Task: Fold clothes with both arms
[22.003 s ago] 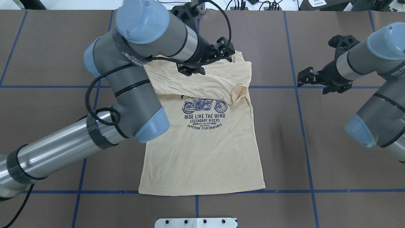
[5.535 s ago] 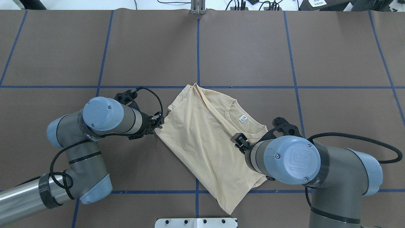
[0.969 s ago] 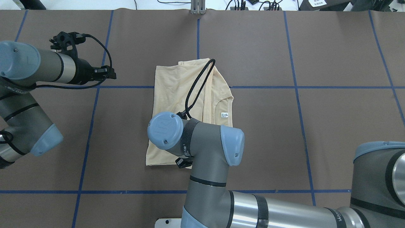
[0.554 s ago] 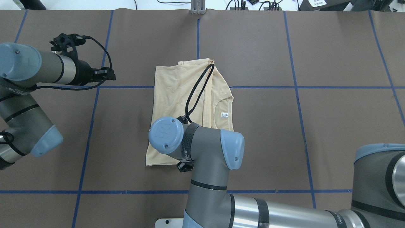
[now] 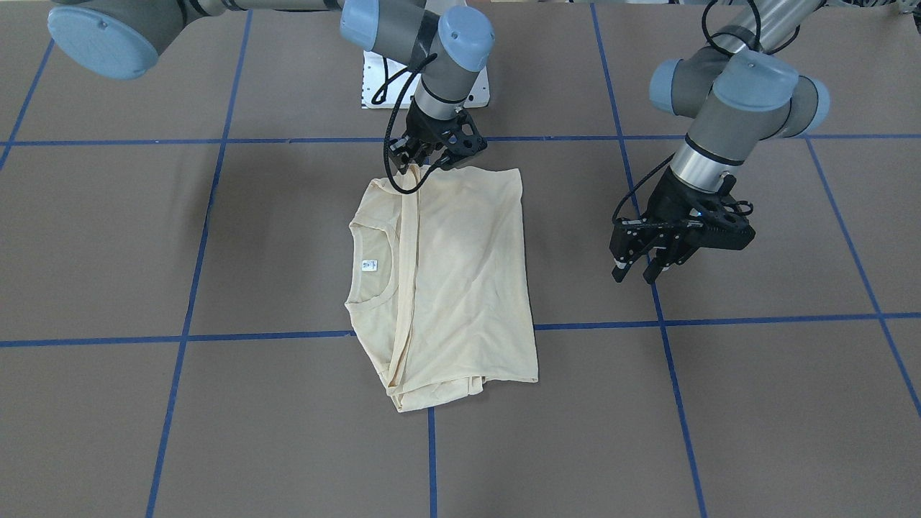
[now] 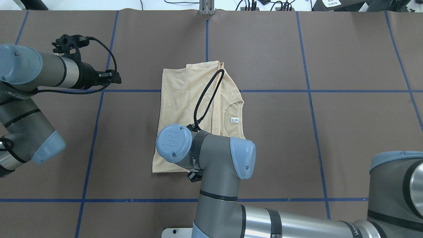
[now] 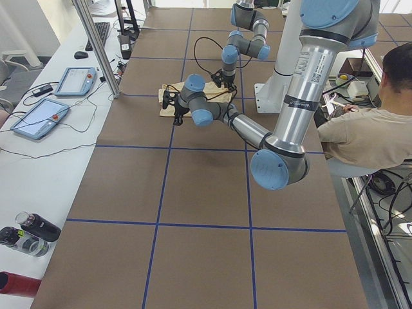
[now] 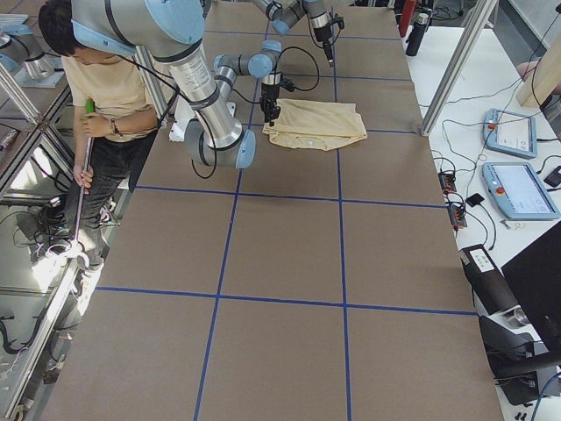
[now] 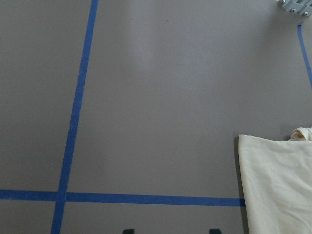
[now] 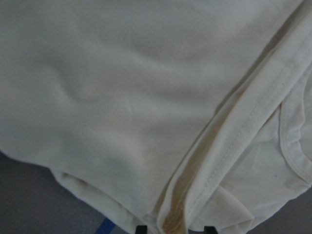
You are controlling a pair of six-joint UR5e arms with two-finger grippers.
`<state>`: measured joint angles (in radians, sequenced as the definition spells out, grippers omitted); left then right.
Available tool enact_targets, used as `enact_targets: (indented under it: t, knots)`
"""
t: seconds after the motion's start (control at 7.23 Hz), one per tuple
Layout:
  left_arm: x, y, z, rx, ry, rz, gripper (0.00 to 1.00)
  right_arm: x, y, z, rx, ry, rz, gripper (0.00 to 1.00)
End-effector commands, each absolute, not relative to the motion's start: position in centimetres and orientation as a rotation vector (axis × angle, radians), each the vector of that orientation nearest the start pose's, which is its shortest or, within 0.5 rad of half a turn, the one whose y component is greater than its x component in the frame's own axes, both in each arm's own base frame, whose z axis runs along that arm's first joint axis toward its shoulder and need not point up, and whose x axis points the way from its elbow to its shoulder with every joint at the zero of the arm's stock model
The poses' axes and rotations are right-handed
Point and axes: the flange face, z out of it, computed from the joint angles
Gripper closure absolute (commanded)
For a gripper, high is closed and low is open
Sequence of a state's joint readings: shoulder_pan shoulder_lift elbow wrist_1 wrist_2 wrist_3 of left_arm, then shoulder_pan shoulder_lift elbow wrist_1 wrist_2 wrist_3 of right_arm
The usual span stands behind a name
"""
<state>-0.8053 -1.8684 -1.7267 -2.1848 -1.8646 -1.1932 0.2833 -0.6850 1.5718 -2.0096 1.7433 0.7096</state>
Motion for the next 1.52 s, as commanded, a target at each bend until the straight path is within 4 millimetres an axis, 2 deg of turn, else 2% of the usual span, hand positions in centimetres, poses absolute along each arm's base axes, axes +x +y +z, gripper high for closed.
enact_targets:
  t: [0.0, 0.14, 0.28, 0.42, 0.55, 0.69, 0.83, 0.97, 1.11, 1.25, 1.38]
  knots:
    - [34.6, -51.0, 35.3, 0.377, 1.038, -0.225, 0.40, -64.4, -31.3, 17.5, 0.077, -0.459, -0.598, 1.00]
    - [34.6, -51.1, 35.4, 0.376, 1.037, -0.225, 0.39, -64.1, -31.4, 17.4, 0.075, -0.461, -0.588, 1.00]
    - [34.6, -51.1, 35.3, 0.378, 1.039, -0.225, 0.39, -62.1, -31.7, 17.4, 0.075, -0.462, -0.569, 1.00]
    - [34.6, -51.0, 35.3, 0.378, 1.040, -0.226, 0.39, -58.6, -30.5, 19.9, 0.055, -0.449, -0.559, 1.00]
    - [34.7, -51.0, 35.2, 0.365, 1.047, -0.247, 0.39, -57.4, -29.7, 23.4, 0.023, -0.423, -0.500, 1.00]
    - [34.6, -51.0, 35.1, 0.359, 1.051, -0.261, 0.39, -58.0, -29.1, 23.2, 0.007, -0.428, -0.437, 1.00]
    - [34.6, -51.0, 35.1, 0.359, 1.051, -0.262, 0.39, -58.7, -28.8, 23.6, 0.010, -0.459, -0.383, 0.77]
    - [34.6, -51.0, 35.1, 0.359, 1.049, -0.263, 0.39, -59.7, -29.1, 23.9, 0.007, -0.485, -0.328, 0.68]
    - [34.6, -51.0, 35.1, 0.358, 1.050, -0.262, 0.39, -60.5, -29.5, 24.5, 0.010, -0.495, -0.301, 0.44]
    - [34.7, -51.0, 35.2, 0.358, 1.048, -0.263, 0.38, -60.1, -30.3, 24.3, 0.008, -0.501, -0.263, 0.33]
    - [34.8, -51.0, 35.3, 0.356, 1.047, -0.262, 0.38, -59.6, -30.8, 23.8, -0.010, -0.517, -0.155, 0.30]
